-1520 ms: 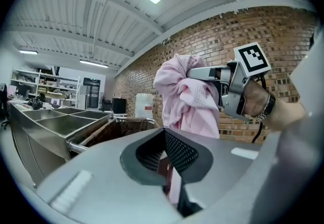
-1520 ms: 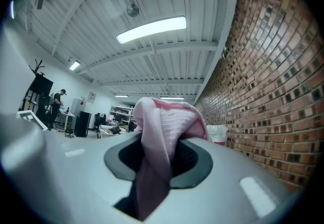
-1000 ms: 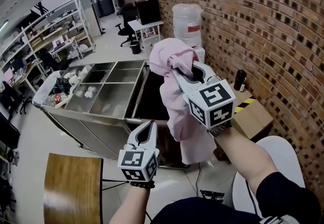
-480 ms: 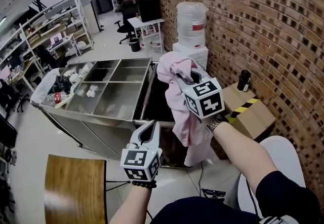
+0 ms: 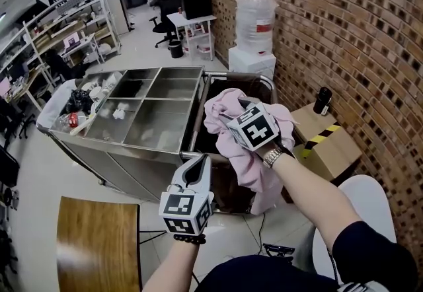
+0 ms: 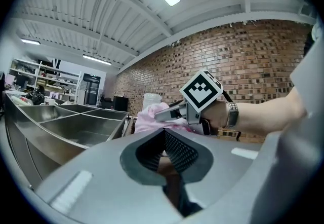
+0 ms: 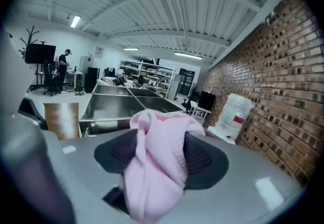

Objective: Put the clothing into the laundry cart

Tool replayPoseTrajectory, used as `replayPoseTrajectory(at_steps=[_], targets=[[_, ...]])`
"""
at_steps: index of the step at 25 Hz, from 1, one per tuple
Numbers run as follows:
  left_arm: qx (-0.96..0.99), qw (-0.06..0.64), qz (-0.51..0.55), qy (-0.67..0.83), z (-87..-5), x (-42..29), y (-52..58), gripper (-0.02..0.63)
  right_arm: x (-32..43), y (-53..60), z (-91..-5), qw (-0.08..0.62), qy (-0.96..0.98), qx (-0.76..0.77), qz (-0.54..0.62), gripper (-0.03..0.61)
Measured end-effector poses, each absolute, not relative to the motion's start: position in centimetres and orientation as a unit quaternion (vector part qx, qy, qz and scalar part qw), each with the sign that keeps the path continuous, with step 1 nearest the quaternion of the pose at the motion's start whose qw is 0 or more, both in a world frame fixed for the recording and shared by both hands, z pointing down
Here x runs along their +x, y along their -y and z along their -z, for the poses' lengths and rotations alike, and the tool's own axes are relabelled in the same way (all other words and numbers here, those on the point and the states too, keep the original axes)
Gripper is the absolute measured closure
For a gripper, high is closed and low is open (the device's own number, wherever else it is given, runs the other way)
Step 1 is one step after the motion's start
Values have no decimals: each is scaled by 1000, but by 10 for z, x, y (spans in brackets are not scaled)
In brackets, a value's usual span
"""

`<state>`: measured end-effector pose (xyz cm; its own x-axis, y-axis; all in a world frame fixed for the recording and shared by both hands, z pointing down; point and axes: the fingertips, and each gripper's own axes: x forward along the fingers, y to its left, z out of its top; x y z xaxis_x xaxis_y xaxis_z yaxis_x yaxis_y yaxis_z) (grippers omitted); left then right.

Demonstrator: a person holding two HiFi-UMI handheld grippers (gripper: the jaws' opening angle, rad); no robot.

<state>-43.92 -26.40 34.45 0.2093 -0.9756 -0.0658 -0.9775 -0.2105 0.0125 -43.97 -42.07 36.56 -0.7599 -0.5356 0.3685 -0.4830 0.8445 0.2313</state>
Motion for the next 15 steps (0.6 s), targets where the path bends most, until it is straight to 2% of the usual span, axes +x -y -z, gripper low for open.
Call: replayPoseTrajectory(at_steps=[1, 15], targets=[[-777, 15, -30, -628, -345, -442, 264, 612, -444, 419, -371, 221, 937, 266, 59, 284], [-795, 13, -34, -606, -349, -439, 255, 612, -432, 392, -356, 185, 941, 276, 61, 305]])
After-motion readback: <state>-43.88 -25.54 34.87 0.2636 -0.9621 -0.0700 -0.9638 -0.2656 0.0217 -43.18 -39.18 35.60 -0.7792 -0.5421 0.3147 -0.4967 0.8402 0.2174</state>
